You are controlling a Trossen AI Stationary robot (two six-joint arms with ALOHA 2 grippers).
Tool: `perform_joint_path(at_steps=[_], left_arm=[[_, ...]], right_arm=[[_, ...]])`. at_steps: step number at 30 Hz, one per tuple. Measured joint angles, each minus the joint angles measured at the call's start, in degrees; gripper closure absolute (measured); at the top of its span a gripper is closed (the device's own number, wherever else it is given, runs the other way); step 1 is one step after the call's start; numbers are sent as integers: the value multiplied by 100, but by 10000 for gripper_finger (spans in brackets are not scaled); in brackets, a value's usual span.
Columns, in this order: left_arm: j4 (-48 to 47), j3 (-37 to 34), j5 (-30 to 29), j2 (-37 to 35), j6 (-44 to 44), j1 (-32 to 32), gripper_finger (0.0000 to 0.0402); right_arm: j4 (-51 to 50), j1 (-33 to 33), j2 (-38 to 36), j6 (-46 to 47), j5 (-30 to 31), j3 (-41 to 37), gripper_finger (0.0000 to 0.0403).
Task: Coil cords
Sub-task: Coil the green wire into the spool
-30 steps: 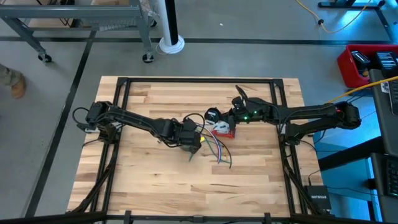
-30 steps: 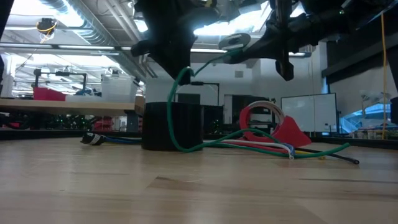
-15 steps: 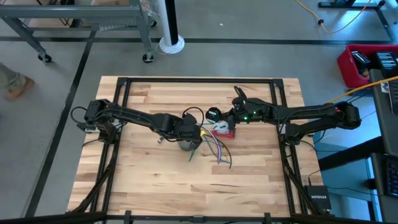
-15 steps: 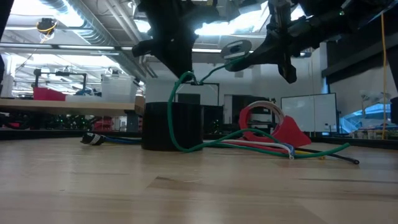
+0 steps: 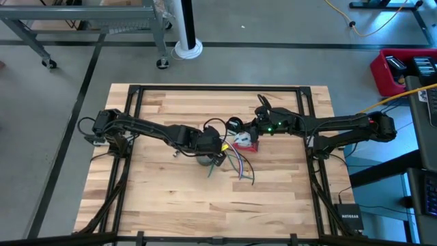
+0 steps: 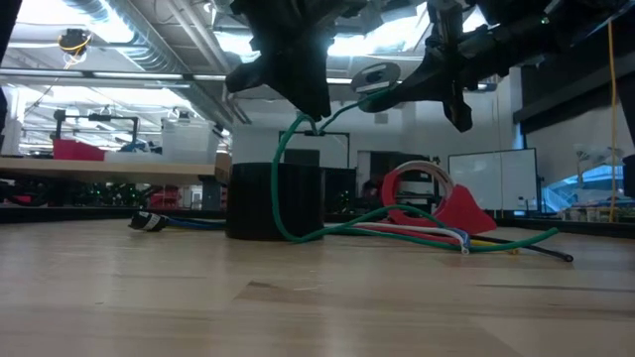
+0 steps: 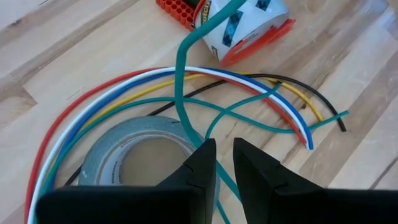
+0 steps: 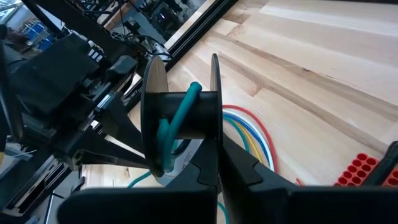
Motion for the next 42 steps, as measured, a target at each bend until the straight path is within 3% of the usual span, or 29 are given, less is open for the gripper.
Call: perform_joint_path(at_steps=[14,22,27,31,38,42], left_arm=[[-29,0,-2,0,-2,0,353],[-520,0,-2,-2,-285,0,353],[-253,0,33,-2,-65,0,350],[-226,0,235,-2,154,0,325],[-259,0,290,-2,213,75,245],[-80,0,235,-2,502,120,229]], right_arm=[[22,0,0,2,-310,0,400],[15,0,-203,-4,-308,0,400],[16,0,-378,-46,-304,0,400],[-19,0,-378,-48,-302,0,400],[-79,0,-378,-107,-295,0,400],[-94,0,-378,-148,-287,0,400]])
